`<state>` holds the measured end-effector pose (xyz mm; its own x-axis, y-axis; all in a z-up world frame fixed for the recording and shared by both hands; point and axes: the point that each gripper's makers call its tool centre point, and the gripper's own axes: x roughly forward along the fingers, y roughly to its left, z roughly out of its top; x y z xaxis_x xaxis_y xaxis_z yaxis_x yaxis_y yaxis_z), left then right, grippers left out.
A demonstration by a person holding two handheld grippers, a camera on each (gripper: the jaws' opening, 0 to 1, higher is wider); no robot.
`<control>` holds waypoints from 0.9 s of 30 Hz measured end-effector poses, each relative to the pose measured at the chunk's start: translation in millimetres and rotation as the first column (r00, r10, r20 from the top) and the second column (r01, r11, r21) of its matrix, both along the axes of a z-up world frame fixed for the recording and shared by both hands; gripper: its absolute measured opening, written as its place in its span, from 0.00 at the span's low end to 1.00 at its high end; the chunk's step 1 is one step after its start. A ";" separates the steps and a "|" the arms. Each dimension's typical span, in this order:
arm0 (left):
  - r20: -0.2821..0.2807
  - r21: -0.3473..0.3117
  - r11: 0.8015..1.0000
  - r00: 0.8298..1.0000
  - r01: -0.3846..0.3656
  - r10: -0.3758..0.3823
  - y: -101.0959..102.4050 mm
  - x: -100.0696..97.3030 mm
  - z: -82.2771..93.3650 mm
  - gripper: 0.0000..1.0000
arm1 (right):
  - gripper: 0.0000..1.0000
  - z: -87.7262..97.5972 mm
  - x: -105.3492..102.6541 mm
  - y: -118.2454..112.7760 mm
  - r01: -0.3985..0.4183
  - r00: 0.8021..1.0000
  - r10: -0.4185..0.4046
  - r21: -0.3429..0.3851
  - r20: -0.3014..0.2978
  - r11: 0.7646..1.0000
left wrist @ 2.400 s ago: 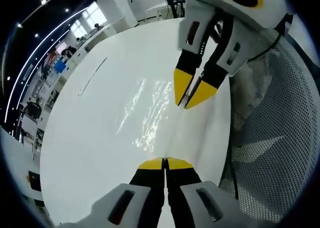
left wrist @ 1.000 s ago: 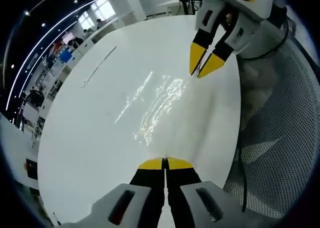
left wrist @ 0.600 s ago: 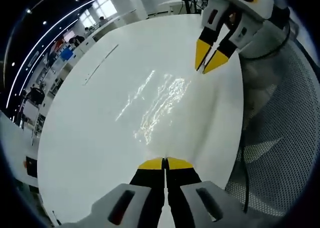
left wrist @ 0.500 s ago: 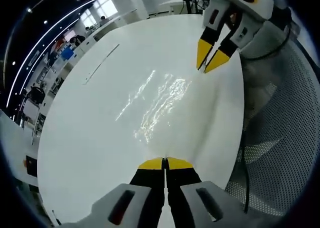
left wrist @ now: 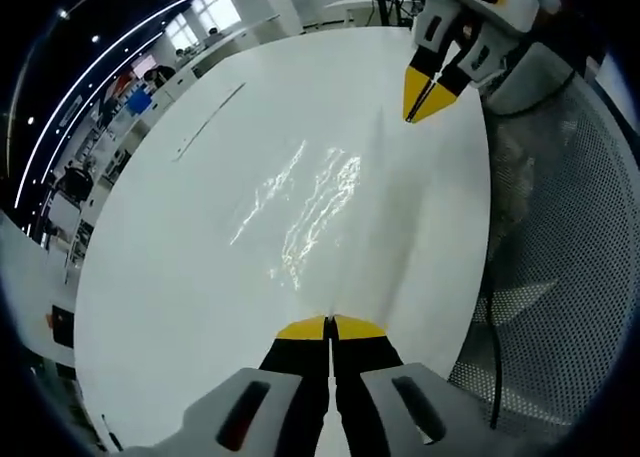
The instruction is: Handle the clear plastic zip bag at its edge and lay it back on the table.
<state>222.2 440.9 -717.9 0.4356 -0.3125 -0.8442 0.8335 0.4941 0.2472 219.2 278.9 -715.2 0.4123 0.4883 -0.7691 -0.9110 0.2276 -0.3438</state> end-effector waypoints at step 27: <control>0.023 0.013 0.998 0.998 0.055 -0.055 -15.6 -5.0 2.7 0.00 | 0.19 30.2 18.7 18.9 -0.026 0.988 0.024 0.011 0.151 1.000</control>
<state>217.2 425.3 -715.1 0.4378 -0.3263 -0.8378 0.8533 0.4442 0.2729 237.9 297.7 -685.0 0.5108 0.5090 -0.6928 -0.8543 0.2108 -0.4751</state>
